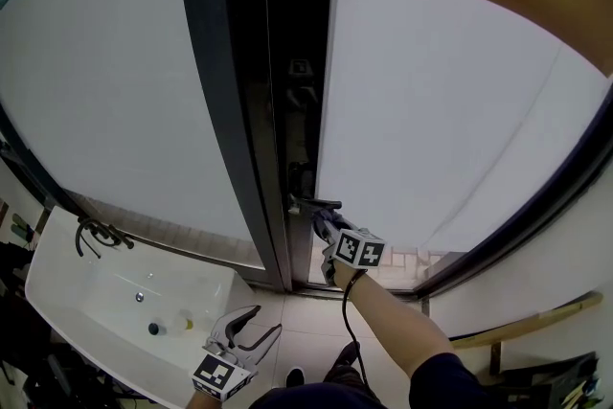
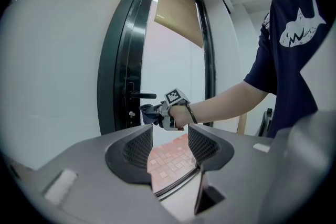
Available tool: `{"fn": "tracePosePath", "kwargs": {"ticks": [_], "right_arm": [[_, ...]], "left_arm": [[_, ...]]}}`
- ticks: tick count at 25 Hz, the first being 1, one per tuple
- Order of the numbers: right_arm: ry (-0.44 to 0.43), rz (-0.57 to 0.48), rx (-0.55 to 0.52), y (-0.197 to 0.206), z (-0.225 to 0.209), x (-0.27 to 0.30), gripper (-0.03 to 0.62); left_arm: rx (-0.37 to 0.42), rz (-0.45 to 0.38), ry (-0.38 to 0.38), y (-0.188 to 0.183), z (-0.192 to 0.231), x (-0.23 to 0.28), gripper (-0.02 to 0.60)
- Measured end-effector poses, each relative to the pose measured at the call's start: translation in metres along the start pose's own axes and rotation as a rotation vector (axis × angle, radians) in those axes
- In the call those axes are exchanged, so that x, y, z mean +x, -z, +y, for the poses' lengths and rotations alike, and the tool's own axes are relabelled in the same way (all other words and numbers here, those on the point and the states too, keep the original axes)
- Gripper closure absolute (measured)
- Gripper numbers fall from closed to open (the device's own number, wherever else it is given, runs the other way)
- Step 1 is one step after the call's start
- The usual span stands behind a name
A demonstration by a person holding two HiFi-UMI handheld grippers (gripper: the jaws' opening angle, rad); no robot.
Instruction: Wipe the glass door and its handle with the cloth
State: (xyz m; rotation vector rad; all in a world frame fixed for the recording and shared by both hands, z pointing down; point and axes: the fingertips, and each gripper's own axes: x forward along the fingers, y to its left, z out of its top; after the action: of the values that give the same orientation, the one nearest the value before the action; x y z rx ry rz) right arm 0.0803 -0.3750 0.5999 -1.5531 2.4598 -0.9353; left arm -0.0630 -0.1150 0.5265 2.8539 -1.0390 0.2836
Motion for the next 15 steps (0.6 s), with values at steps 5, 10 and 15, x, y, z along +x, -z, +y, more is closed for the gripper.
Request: {"fn": "tracePosePath", "kwargs": {"ticks": [5, 10, 15], "right_arm": [[0.044, 0.086, -0.621, 0.019, 0.029, 0.009, 0.456], [0.088, 0.205, -0.844, 0.038, 0.03, 0.05, 0.454], [0.119, 0.227, -0.886, 0.046, 0.029, 0.066, 0.454]], "left_arm": [[-0.01, 0.007, -0.001, 0.002, 0.001, 0.0, 0.376], [-0.013, 0.016, -0.022, 0.004, 0.006, 0.001, 0.376], [-0.034, 0.029, -0.058, 0.012, 0.015, -0.003, 0.376]]}}
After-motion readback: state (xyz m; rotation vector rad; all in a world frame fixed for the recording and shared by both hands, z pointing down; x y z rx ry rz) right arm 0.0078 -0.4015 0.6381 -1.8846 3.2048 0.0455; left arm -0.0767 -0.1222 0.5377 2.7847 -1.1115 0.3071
